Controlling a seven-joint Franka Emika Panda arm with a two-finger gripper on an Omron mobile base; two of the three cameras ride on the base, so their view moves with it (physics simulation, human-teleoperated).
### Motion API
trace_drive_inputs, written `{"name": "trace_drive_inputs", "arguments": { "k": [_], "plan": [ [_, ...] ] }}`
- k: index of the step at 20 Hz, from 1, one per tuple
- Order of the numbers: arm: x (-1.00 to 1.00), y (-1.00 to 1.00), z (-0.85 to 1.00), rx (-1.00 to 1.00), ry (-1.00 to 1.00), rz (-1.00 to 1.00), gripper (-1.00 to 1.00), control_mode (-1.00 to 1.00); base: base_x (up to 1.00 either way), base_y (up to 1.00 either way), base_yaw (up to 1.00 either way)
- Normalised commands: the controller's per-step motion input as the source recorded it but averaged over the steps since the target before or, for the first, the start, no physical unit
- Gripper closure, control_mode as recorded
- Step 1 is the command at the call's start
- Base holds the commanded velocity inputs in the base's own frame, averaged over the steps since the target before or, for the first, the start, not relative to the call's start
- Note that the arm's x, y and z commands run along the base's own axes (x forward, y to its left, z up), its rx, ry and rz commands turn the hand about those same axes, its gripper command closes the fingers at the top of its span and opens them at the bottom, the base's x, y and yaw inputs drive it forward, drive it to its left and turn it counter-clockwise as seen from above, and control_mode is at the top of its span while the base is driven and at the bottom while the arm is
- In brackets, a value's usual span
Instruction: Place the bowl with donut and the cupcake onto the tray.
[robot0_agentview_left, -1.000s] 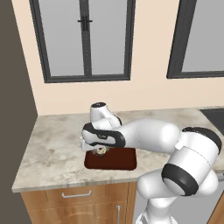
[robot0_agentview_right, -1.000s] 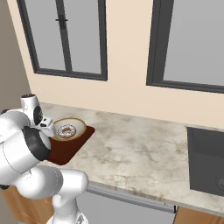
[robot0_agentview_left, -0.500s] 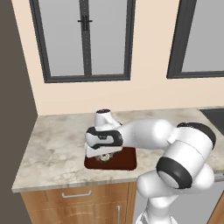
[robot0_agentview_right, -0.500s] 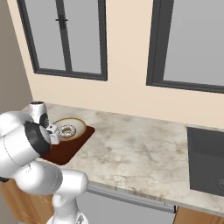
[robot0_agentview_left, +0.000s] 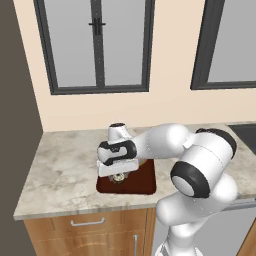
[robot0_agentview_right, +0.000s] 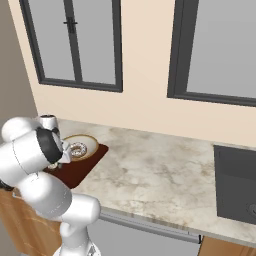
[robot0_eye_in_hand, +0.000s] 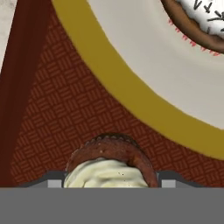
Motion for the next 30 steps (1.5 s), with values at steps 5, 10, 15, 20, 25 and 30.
{"name": "trace_drive_inputs", "arguments": {
  "k": [5, 10, 15, 20, 25, 30],
  "plan": [
    [0.03, 0.00, -0.35, 0.00, 0.00, 0.00, 1.00, -1.00, 0.00, 0.00, 0.00],
    [0.00, 0.00, -0.26, 0.00, 0.01, 0.00, 1.00, -1.00, 0.00, 0.00, 0.00],
    [0.00, 0.00, 0.00, 0.00, 0.00, 0.00, -1.00, -1.00, 0.00, 0.00, 0.00],
    [-0.02, 0.00, 0.00, 0.00, 0.00, 0.00, -1.00, -1.00, 0.00, 0.00, 0.00],
    [-0.14, -0.14, 0.16, 0.01, 0.00, -0.01, -1.00, -1.00, 0.00, 0.00, 0.00],
    [-0.18, -0.12, 0.40, 0.06, 0.00, -0.01, -1.00, -1.00, 0.00, 0.00, 0.00]
  ]
}}
